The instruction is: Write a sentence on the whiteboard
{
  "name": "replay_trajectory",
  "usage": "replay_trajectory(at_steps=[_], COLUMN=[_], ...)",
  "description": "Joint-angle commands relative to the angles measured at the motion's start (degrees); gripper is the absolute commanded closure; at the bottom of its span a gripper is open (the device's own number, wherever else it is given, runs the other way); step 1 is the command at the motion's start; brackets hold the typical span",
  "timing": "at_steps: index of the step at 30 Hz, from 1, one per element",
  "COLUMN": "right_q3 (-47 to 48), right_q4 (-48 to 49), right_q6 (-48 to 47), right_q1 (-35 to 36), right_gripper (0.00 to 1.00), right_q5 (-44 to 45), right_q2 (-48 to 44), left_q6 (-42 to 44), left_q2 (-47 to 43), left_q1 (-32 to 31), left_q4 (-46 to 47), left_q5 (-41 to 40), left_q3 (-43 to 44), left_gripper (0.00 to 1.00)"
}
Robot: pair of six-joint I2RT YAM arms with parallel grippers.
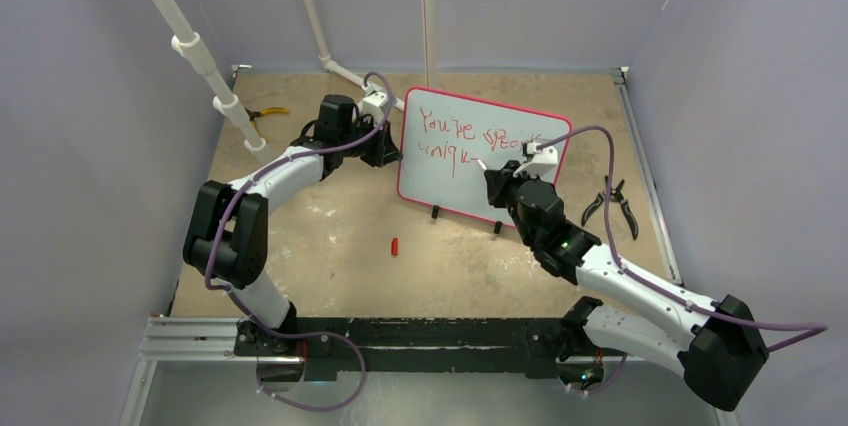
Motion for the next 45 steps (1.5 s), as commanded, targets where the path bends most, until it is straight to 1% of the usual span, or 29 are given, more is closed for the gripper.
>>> replay_trajectory(at_steps=[1,6,13,28,36,45], right_q3=[1.62,3.58,3.41,0.36,0.45,1.00], right_q4=[1.66,3.89,4.98,0.61,-2.48,-4.72], right_q6=[-2.04,-3.81,-3.85,-0.58,0.51,0.75], right_q1=[-0.45,-0.46,-0.42,-0.41,-0.41,-0.41], right_gripper=[1.00,1.00,1.00,1.00,1.00,1.00], right_q5=[3.68,3.39,1.46,-1.99,-1.50,1.04], right_q2=[0.08,1.45,3.21,2.11,2.41,0.04], left_q6=[0.66,0.66,0.57,0.40,0.29,0.13], left_q2=[-1.88,-1.88,-1.87,-1.88,-2.14,-2.65], left_q1=[-0.44,-0.44,-0.44,-0.44,-0.44,-0.44], left_q4=[0.73,0.74,0.74,0.89,0.88,0.84], left_q5=[1.57,1.62,1.63,1.81,1.86,1.43], left_q3=[0.94,0.94,0.95,1.03,0.96,0.94], left_gripper=[1.00,1.00,1.00,1.00,1.00,1.00])
